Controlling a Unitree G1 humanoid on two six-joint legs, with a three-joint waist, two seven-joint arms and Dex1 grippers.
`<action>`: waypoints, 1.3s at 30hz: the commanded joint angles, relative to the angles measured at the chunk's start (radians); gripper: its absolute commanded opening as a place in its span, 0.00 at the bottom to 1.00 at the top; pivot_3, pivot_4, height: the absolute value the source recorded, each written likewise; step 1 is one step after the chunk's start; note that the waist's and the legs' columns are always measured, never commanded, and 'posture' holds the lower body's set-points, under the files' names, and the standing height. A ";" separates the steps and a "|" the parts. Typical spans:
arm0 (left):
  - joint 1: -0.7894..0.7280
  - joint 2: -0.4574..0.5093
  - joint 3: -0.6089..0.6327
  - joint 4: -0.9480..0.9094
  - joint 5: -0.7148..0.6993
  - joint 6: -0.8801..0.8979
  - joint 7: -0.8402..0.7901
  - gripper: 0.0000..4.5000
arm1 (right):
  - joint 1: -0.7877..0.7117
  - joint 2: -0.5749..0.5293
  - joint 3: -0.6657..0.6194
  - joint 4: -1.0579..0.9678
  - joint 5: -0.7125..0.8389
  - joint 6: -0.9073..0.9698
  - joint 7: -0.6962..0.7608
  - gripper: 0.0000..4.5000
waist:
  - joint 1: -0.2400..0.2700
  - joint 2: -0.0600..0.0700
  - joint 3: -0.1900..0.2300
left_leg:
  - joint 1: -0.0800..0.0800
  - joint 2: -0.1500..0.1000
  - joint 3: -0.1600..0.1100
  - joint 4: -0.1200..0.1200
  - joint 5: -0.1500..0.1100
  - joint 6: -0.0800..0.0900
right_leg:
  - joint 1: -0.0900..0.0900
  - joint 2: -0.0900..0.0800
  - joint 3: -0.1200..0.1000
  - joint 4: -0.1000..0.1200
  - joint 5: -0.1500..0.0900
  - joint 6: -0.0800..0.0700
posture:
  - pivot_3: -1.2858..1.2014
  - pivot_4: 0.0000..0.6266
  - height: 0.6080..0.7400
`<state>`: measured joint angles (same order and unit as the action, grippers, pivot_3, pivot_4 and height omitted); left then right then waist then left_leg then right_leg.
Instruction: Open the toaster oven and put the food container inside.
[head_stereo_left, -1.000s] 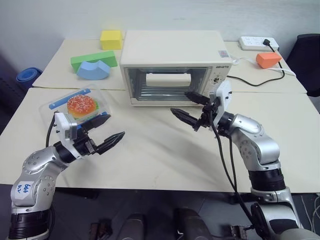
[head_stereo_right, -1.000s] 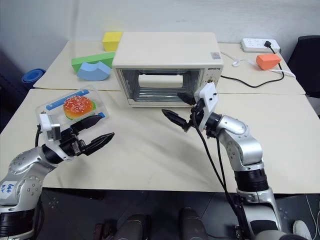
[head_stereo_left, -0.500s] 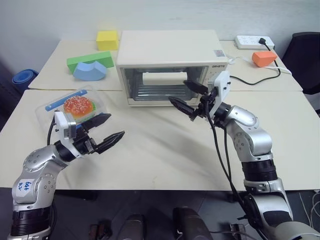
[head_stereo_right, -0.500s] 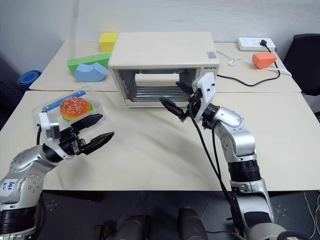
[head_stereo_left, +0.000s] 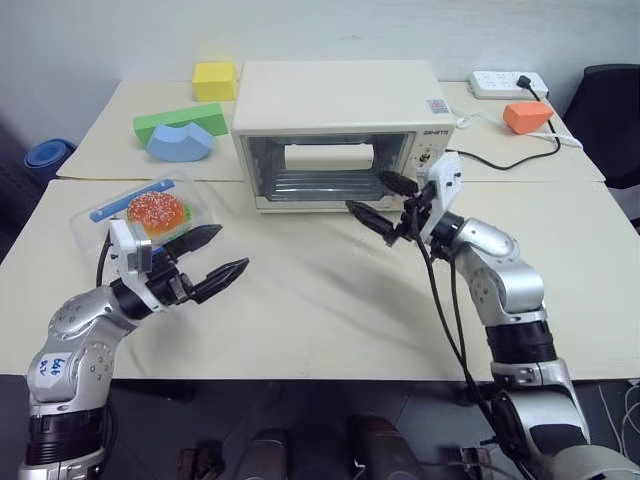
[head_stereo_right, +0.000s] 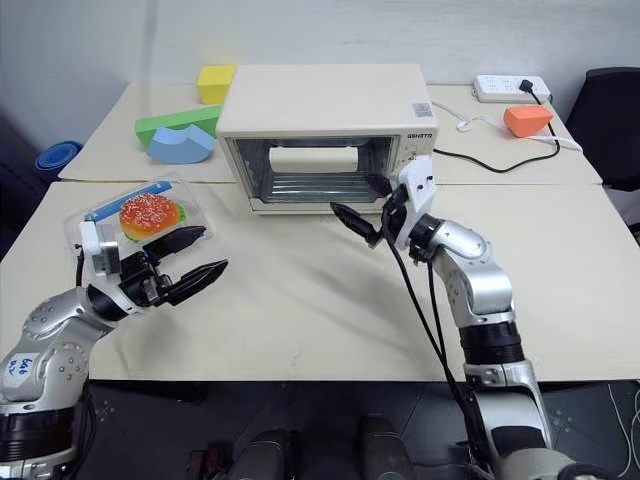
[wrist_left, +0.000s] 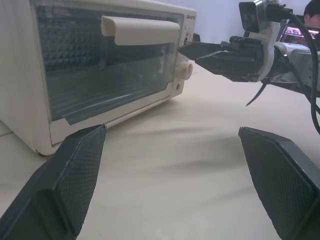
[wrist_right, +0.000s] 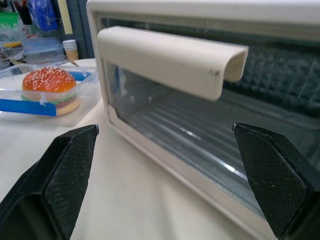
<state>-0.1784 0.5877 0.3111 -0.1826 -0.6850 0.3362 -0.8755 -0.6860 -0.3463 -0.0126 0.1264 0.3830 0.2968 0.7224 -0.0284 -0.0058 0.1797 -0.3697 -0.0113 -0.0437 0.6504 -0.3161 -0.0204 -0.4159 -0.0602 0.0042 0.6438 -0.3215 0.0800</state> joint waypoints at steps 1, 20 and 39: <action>-0.009 -0.003 0.003 -0.013 -0.003 -0.013 0.001 1.00 | -0.030 0.017 -0.023 -0.003 0.016 -0.060 0.024 1.00 | 0.000 0.000 0.000 | 0.000 0.000 0.000 0.000 0.000 0.000 | 0.000 0.000 0.000 0.000 0.000 0.000 | 0.52 0.24 1.00; -0.120 0.086 0.054 0.148 -0.005 0.015 -0.036 0.74 | 0.178 -0.054 0.093 -0.179 -0.048 -0.131 0.185 1.00 | 0.000 -0.001 0.001 | 0.000 0.000 0.000 0.000 -0.001 0.002 | 0.000 0.000 0.000 0.001 0.000 0.000 | 0.52 0.24 1.00; -0.538 -0.063 -0.191 0.586 0.270 -0.211 -0.108 0.00 | 0.305 -0.081 0.052 -0.182 -0.094 -0.245 0.169 1.00 | 0.003 -0.002 0.001 | -0.003 -0.003 0.002 0.001 0.001 -0.001 | -0.002 -0.001 0.001 0.003 0.001 0.002 | 0.52 0.24 1.00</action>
<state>-0.7159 0.5188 0.1315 0.4422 -0.4195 0.1463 -0.9461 -0.4014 -0.4139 0.0698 -0.0133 0.2784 0.0876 0.8934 -0.0259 -0.0073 0.1802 -0.3723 -0.0143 -0.0414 0.6513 -0.3154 -0.0210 -0.4179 -0.0612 0.0049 0.6465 -0.3204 0.0821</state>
